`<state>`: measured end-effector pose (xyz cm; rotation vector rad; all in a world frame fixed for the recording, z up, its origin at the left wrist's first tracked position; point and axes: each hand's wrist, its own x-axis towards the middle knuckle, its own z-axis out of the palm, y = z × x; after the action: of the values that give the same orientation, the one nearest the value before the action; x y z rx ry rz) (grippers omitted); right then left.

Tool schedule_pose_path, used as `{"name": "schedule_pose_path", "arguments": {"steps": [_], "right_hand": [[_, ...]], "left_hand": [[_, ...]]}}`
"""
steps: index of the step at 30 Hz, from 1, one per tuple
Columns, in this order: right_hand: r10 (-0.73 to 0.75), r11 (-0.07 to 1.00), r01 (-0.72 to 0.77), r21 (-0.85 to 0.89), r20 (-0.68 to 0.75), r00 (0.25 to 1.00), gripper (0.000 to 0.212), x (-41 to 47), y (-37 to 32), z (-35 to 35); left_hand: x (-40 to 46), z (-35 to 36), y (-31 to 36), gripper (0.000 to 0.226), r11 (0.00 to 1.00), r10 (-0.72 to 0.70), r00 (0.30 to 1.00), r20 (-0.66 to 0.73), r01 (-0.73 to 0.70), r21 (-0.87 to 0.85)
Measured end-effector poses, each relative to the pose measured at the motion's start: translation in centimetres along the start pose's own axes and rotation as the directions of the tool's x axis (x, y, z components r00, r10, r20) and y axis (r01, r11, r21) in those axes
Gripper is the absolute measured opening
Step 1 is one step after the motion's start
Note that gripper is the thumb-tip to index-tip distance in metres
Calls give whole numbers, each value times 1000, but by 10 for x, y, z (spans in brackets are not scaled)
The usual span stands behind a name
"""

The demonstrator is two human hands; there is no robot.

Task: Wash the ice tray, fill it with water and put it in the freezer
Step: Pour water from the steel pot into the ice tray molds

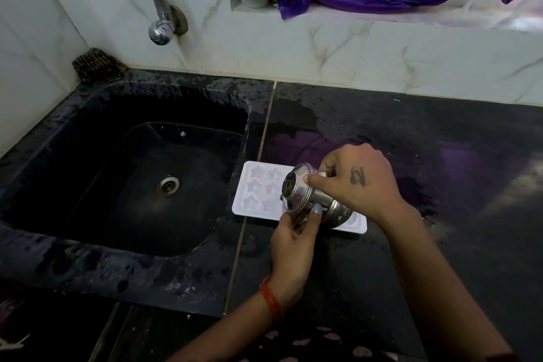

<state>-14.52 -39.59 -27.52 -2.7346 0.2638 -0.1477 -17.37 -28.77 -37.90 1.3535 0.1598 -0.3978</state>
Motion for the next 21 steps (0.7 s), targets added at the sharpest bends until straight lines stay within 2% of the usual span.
{"name": "schedule_pose_path", "arguments": {"steps": [3,6,8,15,18,21], "right_hand": [[26,999,-26,25,5,1000,34,-1,2,0],[46,997,-46,66,8,999,33,-2,7,-1],[61,991,-63,120,22,998,31,-4,11,-1],[144,931,-130,341,-18,989,26,-10,30,2],[159,937,-144,318,-23,987,25,-12,33,-1],[140,966,-130,223,-27,990,29,-14,32,-4]], "left_hand": [[0,0,-1,55,1000,0,1000,-5,0,14],[1,1,-2,29,998,12,999,-34,-10,56],[0,1,-1,22,995,37,998,-50,-32,95],[2,4,0,34,966,131,991,-38,-119,230],[2,7,-3,31,966,106,994,-27,-96,240],[1,11,-5,27,978,55,998,-21,-50,200]]}}
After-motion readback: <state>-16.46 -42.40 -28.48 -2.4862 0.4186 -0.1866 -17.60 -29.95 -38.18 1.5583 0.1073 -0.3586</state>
